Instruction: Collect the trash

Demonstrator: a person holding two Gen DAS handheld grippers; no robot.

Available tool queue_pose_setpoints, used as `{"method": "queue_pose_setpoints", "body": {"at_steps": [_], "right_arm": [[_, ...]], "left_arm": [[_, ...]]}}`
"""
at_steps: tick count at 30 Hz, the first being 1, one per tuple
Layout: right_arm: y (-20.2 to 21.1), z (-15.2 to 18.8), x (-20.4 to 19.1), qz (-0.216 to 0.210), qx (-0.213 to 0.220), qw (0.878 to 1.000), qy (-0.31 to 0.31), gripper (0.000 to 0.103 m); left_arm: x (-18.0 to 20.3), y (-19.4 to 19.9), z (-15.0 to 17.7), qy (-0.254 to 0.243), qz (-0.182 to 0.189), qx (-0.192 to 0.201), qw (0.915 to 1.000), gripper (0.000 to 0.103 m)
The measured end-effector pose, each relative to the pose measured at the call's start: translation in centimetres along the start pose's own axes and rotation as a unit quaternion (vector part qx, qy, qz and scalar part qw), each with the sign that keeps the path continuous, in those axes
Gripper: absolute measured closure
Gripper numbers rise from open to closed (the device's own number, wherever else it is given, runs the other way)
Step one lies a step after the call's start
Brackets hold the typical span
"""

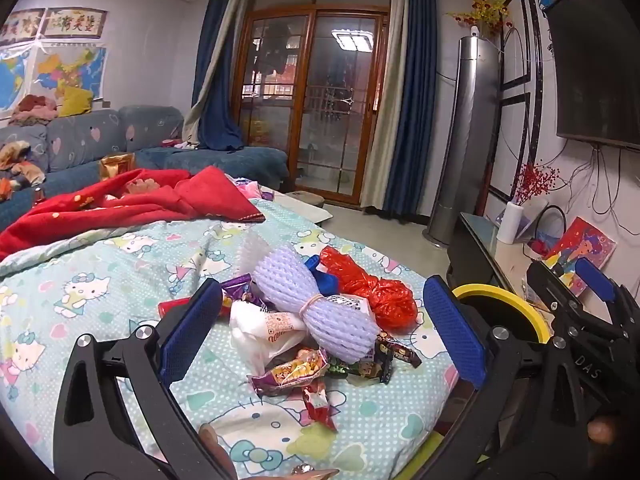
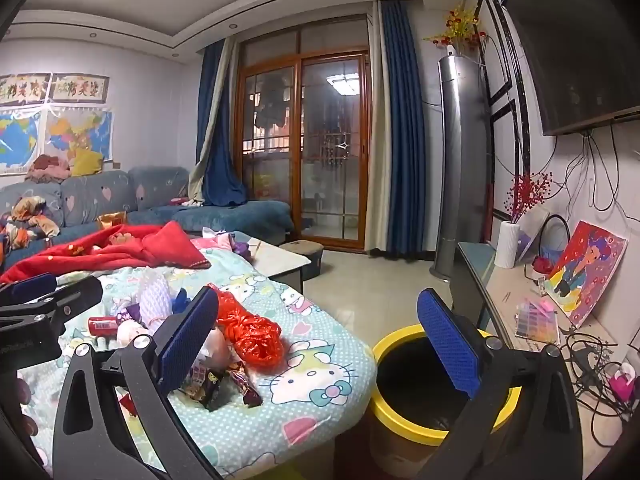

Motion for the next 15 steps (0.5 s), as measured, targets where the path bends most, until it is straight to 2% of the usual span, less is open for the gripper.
{"method": "queue_pose_setpoints", "body": {"at_steps": [15], "right_arm": [[0.4, -0.3, 0.01, 0.0, 0.004, 1.0, 0.002, 0.006]], "left_arm": [[0.12, 0.04, 0.42, 0.007, 0.008, -0.003, 0.9999, 0.011]]}}
Point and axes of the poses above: each gripper's, at about its wrist camera, not at the fingertips, and y roughly against the way its jaws point, x to its right, z to its underside, the point moved 9 cm from there along -y, roughly the way its jaws point, and after that the axes turned 6 degrees about y, right-handed, at the moved point
